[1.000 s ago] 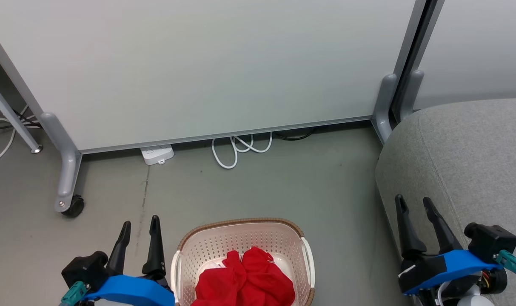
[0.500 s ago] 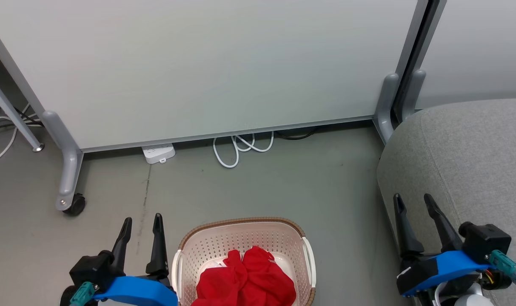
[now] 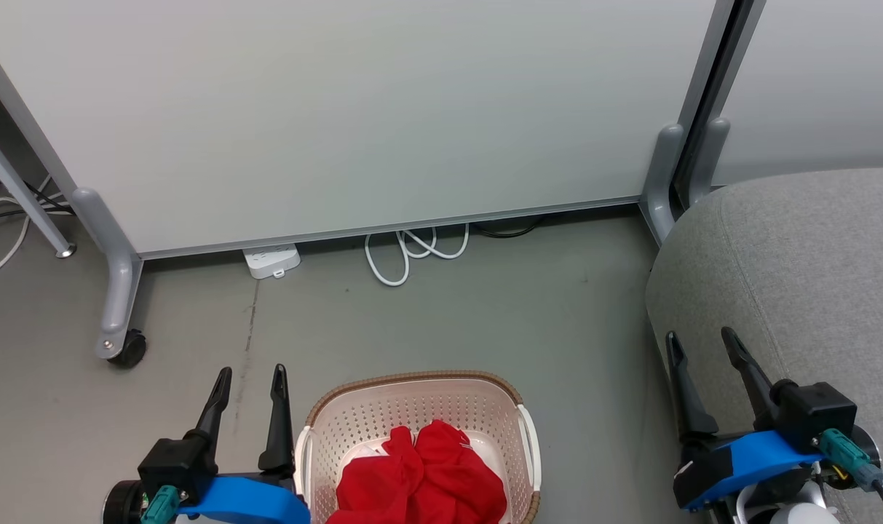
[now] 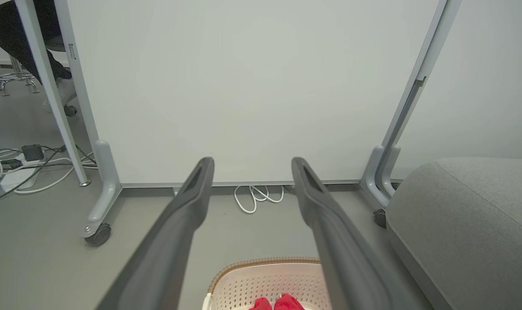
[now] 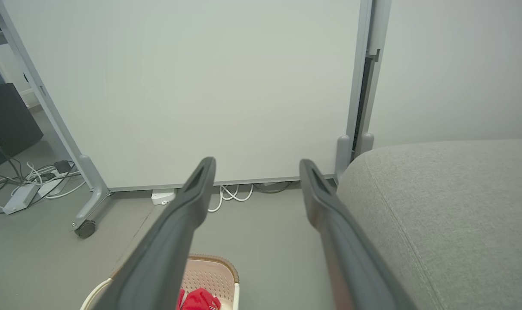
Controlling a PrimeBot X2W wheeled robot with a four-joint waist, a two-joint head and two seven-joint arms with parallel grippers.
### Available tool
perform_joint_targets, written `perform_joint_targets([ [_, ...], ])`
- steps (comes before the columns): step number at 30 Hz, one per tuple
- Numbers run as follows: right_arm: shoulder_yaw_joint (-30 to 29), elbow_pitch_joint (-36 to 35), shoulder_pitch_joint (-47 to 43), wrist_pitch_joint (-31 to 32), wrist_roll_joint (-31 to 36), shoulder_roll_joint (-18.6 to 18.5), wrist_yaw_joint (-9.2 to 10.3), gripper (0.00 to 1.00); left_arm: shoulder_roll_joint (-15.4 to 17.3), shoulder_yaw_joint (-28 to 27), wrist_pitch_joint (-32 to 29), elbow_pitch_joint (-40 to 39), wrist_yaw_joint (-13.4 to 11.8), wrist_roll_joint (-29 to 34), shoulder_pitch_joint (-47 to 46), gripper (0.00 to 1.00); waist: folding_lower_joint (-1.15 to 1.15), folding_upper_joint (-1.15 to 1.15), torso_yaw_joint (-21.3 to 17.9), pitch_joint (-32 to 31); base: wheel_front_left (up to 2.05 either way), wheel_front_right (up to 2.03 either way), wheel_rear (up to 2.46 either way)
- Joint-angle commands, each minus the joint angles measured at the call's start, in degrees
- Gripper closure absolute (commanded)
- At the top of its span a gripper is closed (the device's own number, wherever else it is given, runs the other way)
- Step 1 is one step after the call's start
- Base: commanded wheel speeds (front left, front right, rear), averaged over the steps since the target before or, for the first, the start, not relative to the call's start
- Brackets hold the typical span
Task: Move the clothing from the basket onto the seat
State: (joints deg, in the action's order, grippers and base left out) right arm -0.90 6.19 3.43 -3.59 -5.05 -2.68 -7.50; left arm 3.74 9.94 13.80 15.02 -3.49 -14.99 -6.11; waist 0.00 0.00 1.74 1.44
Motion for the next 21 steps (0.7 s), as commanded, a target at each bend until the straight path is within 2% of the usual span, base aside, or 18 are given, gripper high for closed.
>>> perform_joint_targets([
  [1,0.1,-0.5,-0.1,-0.4,1.1,-0.3,0.02,0.0,0.4,0.4,0.6,0.0,-0.4,1.0,-1.0,0.0,0.0,0.0,0.0,0.1,0.0,0.0,0.0],
  [11,0.4,-0.8,-0.1,-0.9,5.2,-0.3,0.02,0.0,0.4,0.9,1.5,0.3,-0.8,4.5,-0.9,0.0,0.0,0.0,-0.1,0.1,0.0,0.0,0.0],
  [21,0.4,-0.3,-0.5,-0.7,4.9,-0.3,0.02,0.0,0.2,0.8,1.4,0.7,-0.8,3.7,-0.3,0.0,0.0,0.0,-0.2,-0.6,0.0,0.0,0.0],
])
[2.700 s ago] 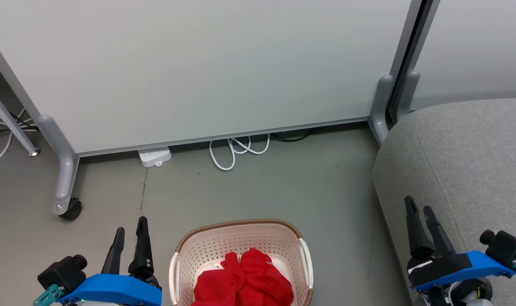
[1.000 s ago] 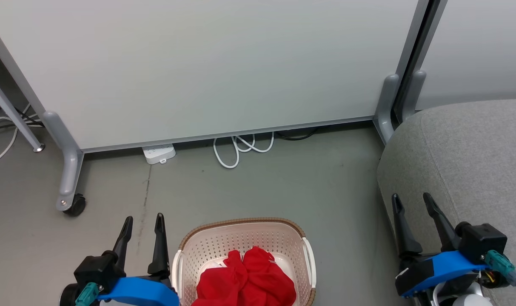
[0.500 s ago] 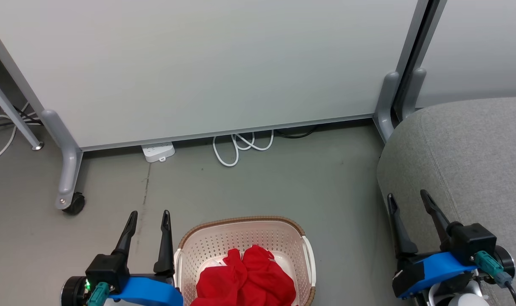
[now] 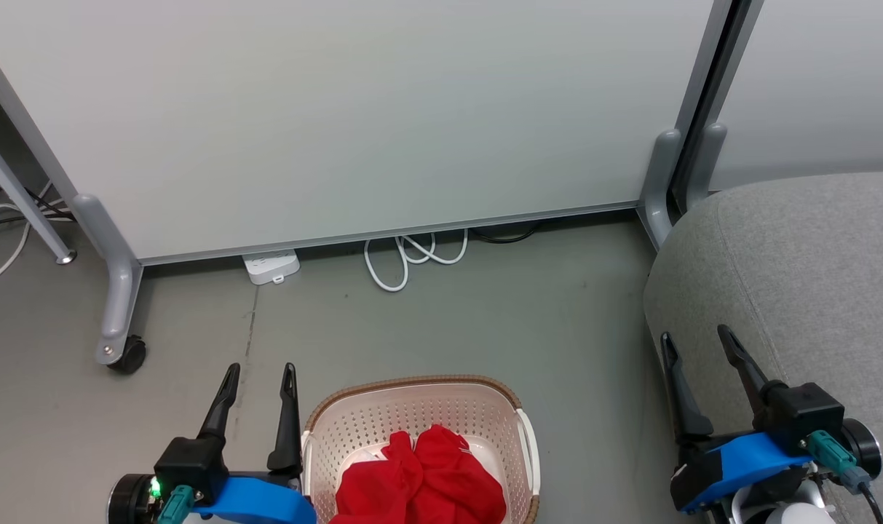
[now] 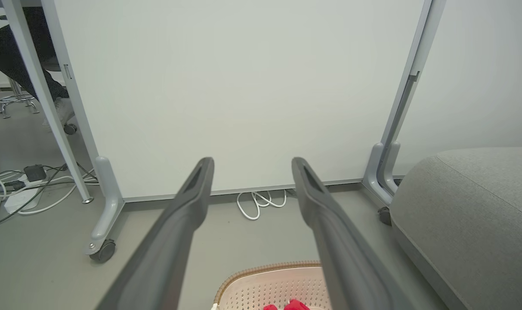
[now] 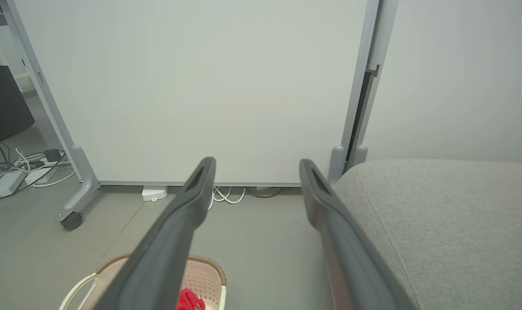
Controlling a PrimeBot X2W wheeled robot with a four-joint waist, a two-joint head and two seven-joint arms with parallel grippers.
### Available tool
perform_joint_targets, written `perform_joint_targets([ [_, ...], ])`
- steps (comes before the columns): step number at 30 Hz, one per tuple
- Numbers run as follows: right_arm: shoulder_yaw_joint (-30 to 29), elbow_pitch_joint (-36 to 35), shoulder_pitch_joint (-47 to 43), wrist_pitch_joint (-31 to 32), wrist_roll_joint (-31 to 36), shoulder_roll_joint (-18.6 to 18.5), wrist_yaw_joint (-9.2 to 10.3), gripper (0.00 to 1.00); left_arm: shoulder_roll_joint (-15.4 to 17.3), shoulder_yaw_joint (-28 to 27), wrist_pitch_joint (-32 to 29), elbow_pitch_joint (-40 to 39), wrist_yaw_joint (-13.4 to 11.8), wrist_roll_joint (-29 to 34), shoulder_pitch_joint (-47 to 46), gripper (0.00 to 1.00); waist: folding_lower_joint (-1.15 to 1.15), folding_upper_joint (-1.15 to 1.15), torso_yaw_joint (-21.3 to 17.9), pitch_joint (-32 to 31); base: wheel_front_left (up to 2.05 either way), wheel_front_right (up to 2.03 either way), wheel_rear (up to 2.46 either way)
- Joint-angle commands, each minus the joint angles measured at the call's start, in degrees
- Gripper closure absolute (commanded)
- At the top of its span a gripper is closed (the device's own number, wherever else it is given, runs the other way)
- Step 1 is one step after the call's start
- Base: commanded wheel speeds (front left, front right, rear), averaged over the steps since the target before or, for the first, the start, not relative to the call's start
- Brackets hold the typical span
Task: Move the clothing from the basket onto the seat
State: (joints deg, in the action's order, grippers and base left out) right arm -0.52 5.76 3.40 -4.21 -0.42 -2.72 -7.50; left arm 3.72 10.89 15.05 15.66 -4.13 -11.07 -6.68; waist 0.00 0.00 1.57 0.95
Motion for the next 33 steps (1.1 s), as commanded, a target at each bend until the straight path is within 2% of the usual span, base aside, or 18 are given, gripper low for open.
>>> perform_joint_targets([
  [1,0.0,0.1,-0.5,0.0,0.3,-0.3,0.02,0.0,0.2,-0.1,0.2,0.1,-0.2,-0.2,0.3,0.0,0.0,0.0,0.0,-0.2,0.0,0.0,0.0],
  [5,0.3,-0.2,-0.3,0.1,0.2,-0.3,0.02,0.0,0.3,-0.3,0.2,0.2,-0.2,-0.3,0.4,0.0,0.0,0.0,-0.3,-0.1,0.0,0.0,0.0],
  [12,1.8,-0.7,1.3,-0.3,-0.4,-0.3,0.02,0.0,0.7,-0.4,-0.4,1.4,-0.1,-0.7,0.1,0.0,0.0,0.0,-3.0,1.9,0.0,0.0,0.0],
  [29,5.6,0.5,9.5,-4.0,-2.6,-0.3,0.02,0.0,3.0,2.5,-14.6,15.2,3.0,-1.6,-9.4,0.0,0.0,0.0,-12.0,16.7,0.0,0.0,0.0],
  [33,7.2,1.2,12.0,-5.3,-3.4,-0.2,0.02,0.0,3.8,2.4,-19.1,19.8,2.2,-1.6,-13.4,0.0,0.0,0.0,-13.4,21.1,0.0,0.0,0.0],
])
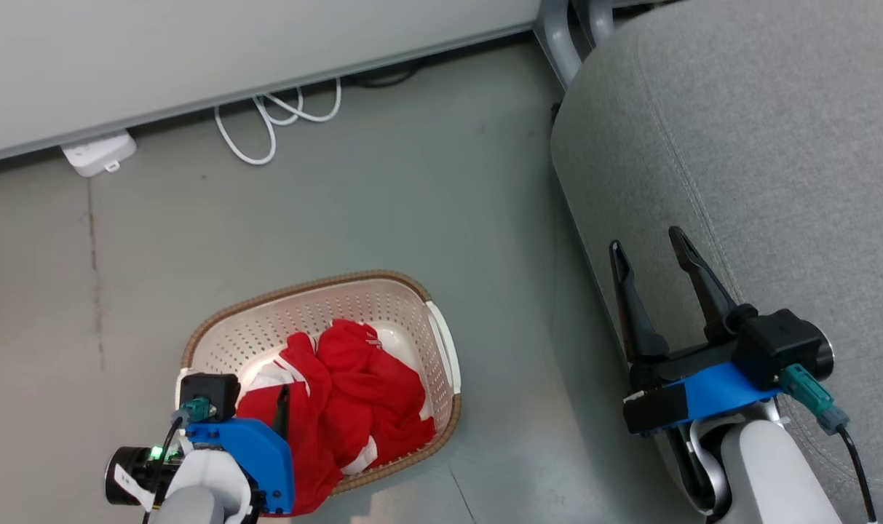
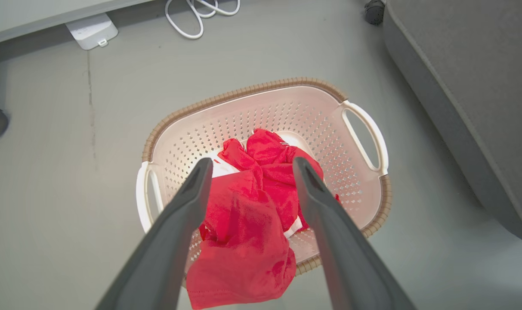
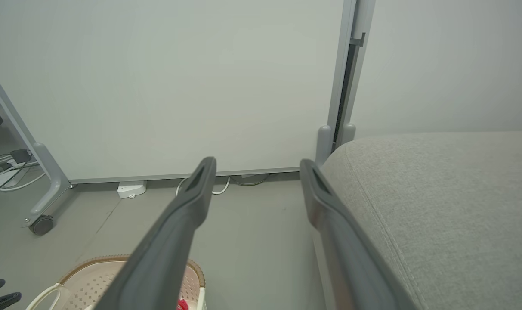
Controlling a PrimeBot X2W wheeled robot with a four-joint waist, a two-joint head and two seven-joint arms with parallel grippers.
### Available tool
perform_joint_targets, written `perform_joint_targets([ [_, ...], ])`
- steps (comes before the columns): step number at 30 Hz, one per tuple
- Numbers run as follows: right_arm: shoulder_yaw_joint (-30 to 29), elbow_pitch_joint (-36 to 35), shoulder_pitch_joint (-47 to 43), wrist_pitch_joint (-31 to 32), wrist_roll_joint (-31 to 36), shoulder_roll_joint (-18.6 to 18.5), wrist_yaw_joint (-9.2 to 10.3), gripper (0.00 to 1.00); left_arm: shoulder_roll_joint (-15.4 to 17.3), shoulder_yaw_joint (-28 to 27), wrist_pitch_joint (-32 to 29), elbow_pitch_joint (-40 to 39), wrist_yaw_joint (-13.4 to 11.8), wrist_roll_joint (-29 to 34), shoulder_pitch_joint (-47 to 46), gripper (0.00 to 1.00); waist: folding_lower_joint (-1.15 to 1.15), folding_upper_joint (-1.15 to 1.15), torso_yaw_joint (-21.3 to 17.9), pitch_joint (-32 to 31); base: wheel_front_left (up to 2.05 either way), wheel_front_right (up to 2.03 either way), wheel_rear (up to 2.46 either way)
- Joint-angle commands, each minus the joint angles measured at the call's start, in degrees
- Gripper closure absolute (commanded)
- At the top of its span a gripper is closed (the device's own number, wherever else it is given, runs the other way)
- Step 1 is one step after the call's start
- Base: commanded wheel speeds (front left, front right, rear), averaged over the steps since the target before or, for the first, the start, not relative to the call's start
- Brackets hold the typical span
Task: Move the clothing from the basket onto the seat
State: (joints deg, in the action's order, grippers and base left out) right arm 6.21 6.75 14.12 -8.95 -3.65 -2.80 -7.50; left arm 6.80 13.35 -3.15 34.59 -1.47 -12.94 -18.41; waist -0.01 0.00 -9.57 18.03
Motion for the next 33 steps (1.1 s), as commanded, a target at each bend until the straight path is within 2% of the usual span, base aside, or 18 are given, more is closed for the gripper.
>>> perform_joint_targets([
  [1,0.9,0.5,1.8,-0.8,-0.5,-0.1,0.02,0.0,0.8,0.0,-2.2,2.1,-0.6,0.3,-2.6,0.0,0.01,0.0,-2.4,4.9,0.0,0.0,0.0],
  [5,2.4,1.6,3.5,-2.0,-1.7,-0.1,0.02,0.0,0.5,-0.3,-6.4,6.5,-1.6,-0.5,-6.2,0.0,0.01,0.0,-3.1,8.1,0.0,0.0,0.0],
  [9,3.5,2.8,5.1,-3.1,-2.8,-0.2,0.02,0.0,-0.5,-1.2,-11.0,10.5,-1.2,-2.7,-8.6,0.0,0.01,0.0,-3.5,10.2,0.0,0.0,0.0],
  [16,5.1,3.9,7.6,-4.5,-3.8,-0.2,0.02,0.0,-0.9,-1.2,-15.0,14.9,-1.2,-4.4,-11.5,0.0,0.01,0.0,-4.6,12.7,0.0,0.0,0.0],
  [22,6.3,4.1,9.2,-5.3,-4.7,-0.2,0.03,0.0,-0.4,-0.9,-15.8,17.6,-2.1,-4.0,-13.5,0.0,0.01,0.0,-6.1,15.0,0.0,0.0,0.0],
  [28,7.4,4.5,10.3,-5.8,-6.2,-0.2,0.03,0.0,1.2,-1.2,-15.3,20.5,-4.8,-3.5,-15.0,0.0,0.01,0.0,-8.4,17.1,0.0,0.0,0.0],
  [31,7.4,4.8,10.5,-5.9,-6.7,-0.1,0.03,0.0,1.8,-1.2,-14.5,21.7,-5.3,-3.7,-15.7,0.0,0.01,0.0,-9.2,17.8,0.0,0.0,0.0],
  [32,7.4,4.9,10.5,-6.0,-6.7,-0.1,0.03,0.0,2.0,-1.3,-14.4,22.0,-5.4,-3.8,-15.9,0.17,0.01,0.0,-9.4,18.0,0.0,0.0,0.0],
  [33,7.3,5.0,10.5,-6.1,-6.7,-0.1,0.03,0.0,2.2,-1.2,-14.3,22.3,-5.4,-3.8,-16.1,0.9,0.01,0.0,-9.5,18.1,0.0,0.0,0.0],
])
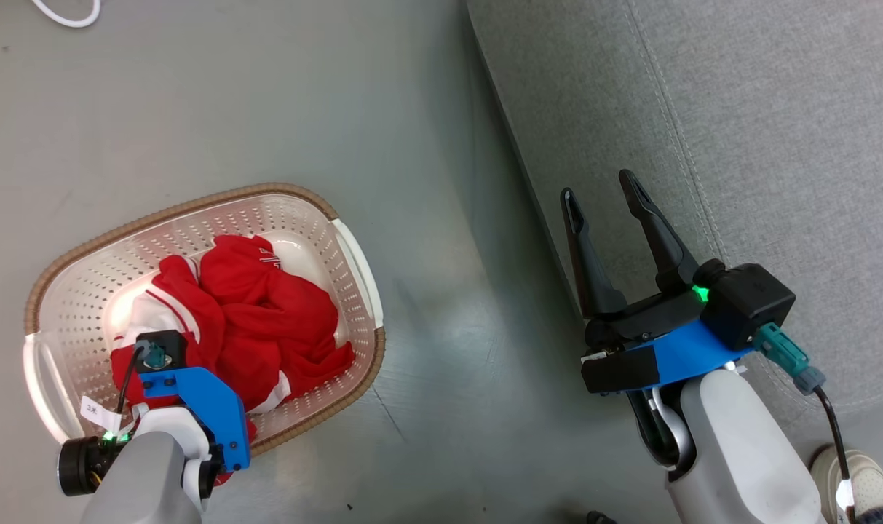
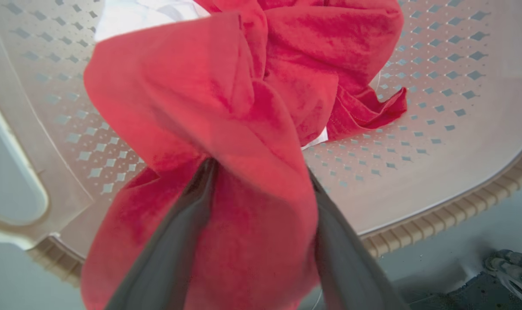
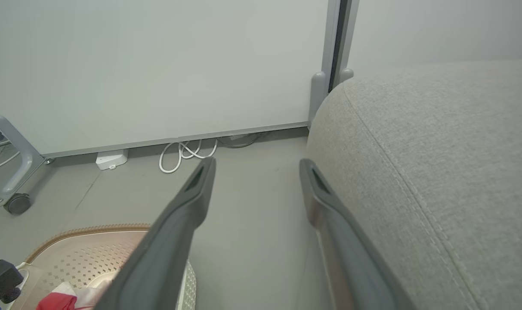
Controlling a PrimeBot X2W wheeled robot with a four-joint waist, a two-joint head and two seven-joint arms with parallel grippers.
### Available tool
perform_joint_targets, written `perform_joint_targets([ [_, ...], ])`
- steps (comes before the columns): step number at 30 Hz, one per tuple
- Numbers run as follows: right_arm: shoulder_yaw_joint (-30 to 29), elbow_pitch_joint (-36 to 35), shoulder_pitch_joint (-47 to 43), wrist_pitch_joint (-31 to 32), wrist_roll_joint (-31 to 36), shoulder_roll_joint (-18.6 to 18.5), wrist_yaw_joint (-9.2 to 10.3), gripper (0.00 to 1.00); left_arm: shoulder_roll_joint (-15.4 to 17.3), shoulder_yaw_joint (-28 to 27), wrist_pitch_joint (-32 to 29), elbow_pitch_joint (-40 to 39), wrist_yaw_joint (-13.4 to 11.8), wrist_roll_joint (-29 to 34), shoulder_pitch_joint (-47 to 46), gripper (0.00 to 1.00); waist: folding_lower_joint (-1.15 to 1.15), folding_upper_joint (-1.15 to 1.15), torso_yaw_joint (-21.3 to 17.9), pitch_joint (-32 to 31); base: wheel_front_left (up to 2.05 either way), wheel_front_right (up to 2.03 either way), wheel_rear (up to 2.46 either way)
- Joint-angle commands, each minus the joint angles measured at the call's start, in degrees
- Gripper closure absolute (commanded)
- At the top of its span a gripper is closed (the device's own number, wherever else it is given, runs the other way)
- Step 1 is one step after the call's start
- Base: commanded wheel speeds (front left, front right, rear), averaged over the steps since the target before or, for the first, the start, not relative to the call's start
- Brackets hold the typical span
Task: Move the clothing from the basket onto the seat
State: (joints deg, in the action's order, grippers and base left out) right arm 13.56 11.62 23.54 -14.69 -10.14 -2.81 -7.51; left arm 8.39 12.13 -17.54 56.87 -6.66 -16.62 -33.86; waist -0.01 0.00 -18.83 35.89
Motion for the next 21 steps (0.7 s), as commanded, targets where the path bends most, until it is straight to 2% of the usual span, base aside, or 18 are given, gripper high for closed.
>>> perform_joint_targets([
  [1,0.0,0.2,1.1,-0.3,-0.3,-0.1,0.03,0.0,0.6,0.0,0.2,0.5,-0.3,-0.1,-0.8,1.0,0.01,0.0,-0.4,0.3,0.0,0.0,0.0],
  [14,0.0,1.0,1.5,-0.5,0.2,-0.1,0.04,0.0,-0.5,0.4,3.1,3.8,0.3,-1.4,-2.7,1.0,0.01,0.0,0.5,-0.4,0.0,0.0,0.0],
  [21,-1.5,2.3,-0.2,-0.5,1.9,-0.1,0.03,0.0,-2.6,0.5,6.0,5.4,1.7,-3.0,-2.3,1.0,0.01,0.0,3.3,-4.4,0.0,0.0,0.0],
])
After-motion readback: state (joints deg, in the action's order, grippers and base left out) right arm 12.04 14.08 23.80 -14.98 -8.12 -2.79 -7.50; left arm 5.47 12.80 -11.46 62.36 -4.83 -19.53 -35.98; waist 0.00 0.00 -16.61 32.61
